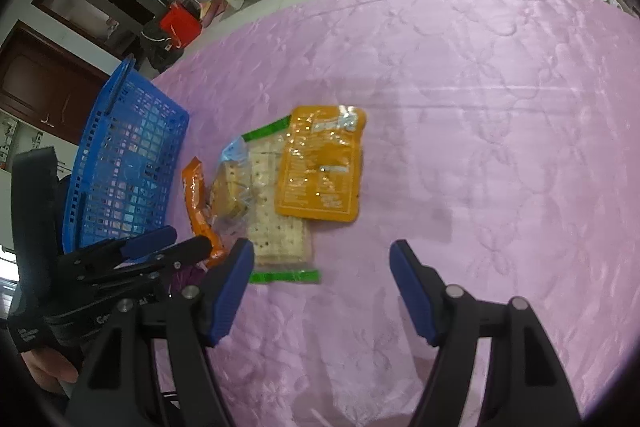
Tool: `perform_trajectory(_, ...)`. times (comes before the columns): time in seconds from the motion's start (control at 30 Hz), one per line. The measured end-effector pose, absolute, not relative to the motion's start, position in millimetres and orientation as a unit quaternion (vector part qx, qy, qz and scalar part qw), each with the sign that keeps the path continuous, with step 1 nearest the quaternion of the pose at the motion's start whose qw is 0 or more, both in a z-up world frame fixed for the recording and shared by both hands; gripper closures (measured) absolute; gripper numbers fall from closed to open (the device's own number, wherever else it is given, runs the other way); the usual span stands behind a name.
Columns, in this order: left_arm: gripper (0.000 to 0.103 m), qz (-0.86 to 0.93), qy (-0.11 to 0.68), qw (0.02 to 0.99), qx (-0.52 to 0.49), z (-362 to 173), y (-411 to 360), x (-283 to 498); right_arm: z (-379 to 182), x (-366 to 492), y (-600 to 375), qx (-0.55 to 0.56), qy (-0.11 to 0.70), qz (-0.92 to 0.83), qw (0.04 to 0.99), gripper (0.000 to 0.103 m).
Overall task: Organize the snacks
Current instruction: 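Move both tools back over the remaining snack pile, then grasp the orange sausage stick with the left tool while the right tool grasps the orange sauce packet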
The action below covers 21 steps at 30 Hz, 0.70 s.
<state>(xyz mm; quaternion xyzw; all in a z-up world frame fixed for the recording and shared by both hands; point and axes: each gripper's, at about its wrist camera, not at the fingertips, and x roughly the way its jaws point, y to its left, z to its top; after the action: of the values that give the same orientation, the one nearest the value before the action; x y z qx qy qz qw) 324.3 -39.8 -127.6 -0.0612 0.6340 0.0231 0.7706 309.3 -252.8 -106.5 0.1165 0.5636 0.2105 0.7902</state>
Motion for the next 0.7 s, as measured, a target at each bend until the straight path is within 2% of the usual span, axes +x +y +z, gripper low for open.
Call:
perform_trajectory(0.07, 0.051, 0.029, 0.639, 0.767, -0.050, -132, -38, 327, -108, 309, -253, 0.118, 0.563, 0.211, 0.790, 0.028)
perform_trajectory(0.13, 0.068, 0.034, 0.641, 0.765, -0.055, -136, -32, 333, -107, 310, -254, 0.119, 0.562, 0.207, 0.792, 0.028)
perform_trajectory(0.2, 0.079, 0.020, 0.645, 0.762, -0.062, -140, -30, 337, -107, 309, -258, 0.122, 0.563, 0.202, 0.792, 0.028)
perform_trajectory(0.3, 0.088, 0.008, 0.640, 0.766, -0.057, -140, -32, 336, -105, 304, -263, 0.118, 0.563, 0.195, 0.794, 0.028)
perform_trajectory(0.43, 0.091, -0.003, 0.631, 0.773, -0.070, -131, -30, 327, -99, 297, -274, 0.120, 0.562, 0.185, 0.797, 0.028)
perform_trajectory(0.7, 0.091, -0.035, 0.585, 0.808, -0.062, -79, -35, 304, -80, 297, -278, 0.140, 0.561, 0.173, 0.797, 0.028)
